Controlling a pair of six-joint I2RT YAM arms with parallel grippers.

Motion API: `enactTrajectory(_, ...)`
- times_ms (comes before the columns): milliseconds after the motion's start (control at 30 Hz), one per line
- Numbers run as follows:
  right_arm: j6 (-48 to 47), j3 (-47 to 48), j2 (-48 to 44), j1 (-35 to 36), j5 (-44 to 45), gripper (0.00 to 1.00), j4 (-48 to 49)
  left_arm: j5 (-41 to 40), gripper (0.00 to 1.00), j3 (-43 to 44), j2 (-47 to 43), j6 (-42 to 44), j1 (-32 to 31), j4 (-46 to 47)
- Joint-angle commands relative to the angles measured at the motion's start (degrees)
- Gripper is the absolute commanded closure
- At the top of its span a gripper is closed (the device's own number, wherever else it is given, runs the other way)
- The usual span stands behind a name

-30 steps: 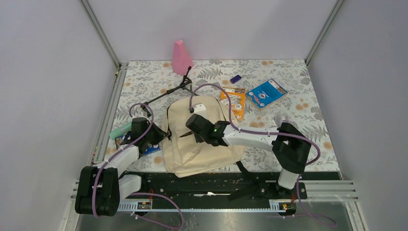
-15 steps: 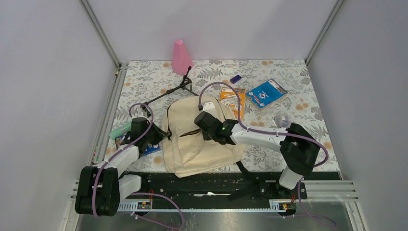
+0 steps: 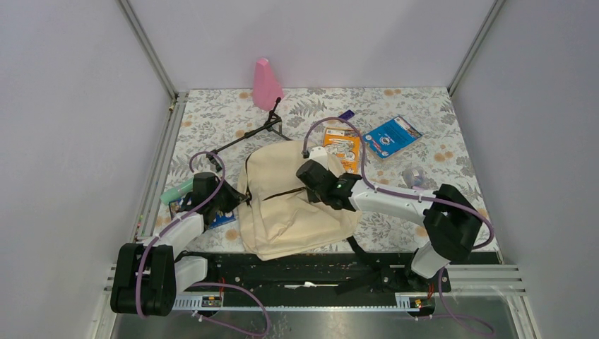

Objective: Pack the student bag
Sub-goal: Unzip the student bag at the center of the board.

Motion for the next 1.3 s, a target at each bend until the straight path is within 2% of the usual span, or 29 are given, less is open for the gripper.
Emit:
enactTrajectory(0, -1.3, -1.79, -3.8, -2.22, 3.64, 1.0, -3.12, -2.63, 1.0, 0.79, 0.7, 1.1, 1.03, 1.18)
enactTrajectory(867, -2.48, -10.78, -4.89, -9.04, 4.75, 1.0, -3.12, -2.84, 1.0, 0.85, 0.47, 1.18, 1.11, 0.9)
enactTrajectory(1267, -4.21, -11.19, -6.79, -13.21, 2.37, 1.0, -3.11, -2.66, 1.0, 0.78, 0.39, 1.32, 1.2, 1.06)
